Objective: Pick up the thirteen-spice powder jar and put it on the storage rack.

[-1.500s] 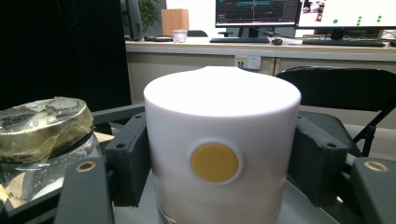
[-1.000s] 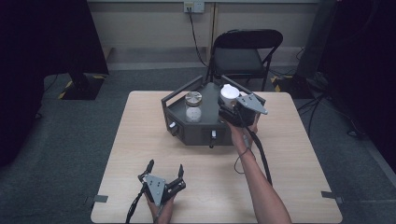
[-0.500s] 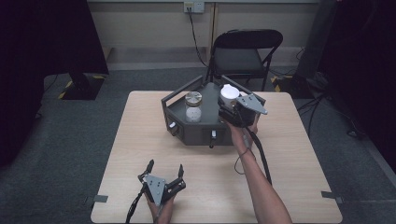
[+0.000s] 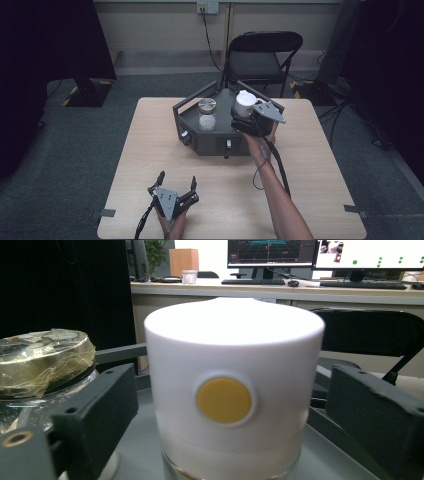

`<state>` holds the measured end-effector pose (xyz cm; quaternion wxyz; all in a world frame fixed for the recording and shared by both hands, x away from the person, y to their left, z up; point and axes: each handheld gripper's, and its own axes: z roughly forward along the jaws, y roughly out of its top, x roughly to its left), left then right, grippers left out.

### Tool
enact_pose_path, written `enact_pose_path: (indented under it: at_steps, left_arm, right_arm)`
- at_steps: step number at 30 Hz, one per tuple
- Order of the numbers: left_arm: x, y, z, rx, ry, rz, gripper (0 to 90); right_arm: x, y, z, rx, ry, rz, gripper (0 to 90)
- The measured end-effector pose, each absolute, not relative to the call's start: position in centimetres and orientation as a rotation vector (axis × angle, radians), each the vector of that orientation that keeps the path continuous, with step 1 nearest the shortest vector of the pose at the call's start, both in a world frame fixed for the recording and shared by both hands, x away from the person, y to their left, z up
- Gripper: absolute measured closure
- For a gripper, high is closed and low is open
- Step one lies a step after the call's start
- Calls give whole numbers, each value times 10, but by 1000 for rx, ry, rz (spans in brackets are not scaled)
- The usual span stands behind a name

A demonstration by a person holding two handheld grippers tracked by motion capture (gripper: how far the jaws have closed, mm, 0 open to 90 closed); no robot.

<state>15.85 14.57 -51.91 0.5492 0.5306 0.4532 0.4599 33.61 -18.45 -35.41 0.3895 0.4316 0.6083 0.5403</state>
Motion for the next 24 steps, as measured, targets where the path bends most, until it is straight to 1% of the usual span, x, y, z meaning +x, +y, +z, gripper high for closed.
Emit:
enact_pose_path:
  at_steps: [2, 8, 24]
  left_arm:
    - [158, 146, -519, 1256, 1073, 1089, 0]
    - [158, 146, -519, 1256, 1073, 1089, 0]
    - [158, 146, -519, 1256, 1073, 1090, 0]
  right_arm:
    - [335, -186, -354, 1100, 1542, 1372, 58]
    - [332, -188, -355, 1109, 1525, 1394, 0]
    - [312, -192, -360, 1073, 1494, 1419, 0]
